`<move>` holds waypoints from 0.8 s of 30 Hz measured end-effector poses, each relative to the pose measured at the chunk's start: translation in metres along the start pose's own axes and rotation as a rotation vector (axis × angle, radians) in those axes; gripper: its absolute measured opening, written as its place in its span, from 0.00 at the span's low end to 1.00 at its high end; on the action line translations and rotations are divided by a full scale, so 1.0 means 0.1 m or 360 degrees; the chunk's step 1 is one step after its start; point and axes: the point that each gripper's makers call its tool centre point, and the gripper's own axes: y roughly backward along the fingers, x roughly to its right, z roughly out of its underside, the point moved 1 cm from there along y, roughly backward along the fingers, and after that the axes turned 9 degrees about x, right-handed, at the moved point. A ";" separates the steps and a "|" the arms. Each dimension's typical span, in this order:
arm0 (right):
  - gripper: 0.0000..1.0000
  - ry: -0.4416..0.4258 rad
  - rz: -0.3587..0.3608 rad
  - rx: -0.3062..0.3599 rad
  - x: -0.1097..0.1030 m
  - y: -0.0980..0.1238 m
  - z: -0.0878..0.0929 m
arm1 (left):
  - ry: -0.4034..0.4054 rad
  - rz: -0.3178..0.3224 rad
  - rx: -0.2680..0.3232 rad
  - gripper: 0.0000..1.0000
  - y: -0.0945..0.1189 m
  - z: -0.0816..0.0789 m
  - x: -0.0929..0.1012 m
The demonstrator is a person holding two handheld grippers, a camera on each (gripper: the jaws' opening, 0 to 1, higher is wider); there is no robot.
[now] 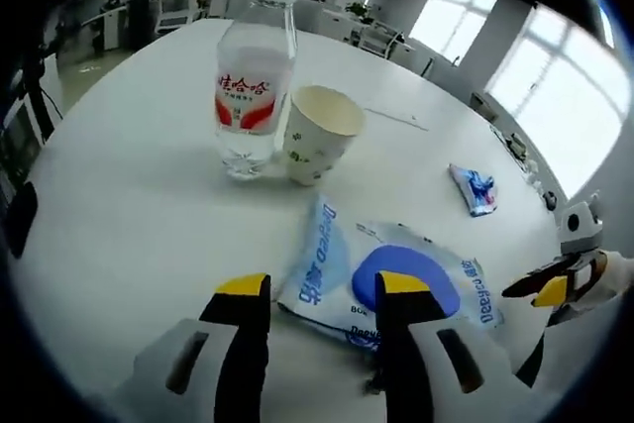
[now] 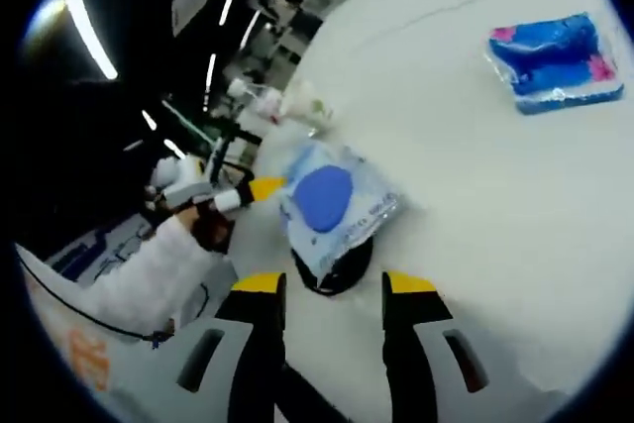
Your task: Arrange the tabletop items into an orderly group along one side of the table until the central work area is clear of visible clutter.
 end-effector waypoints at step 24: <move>0.00 -0.0056 0.0065 0.0048 0.04 -0.19 -0.04 | 0.0126 -0.0040 0.0098 0.01 0.11 0.05 -0.01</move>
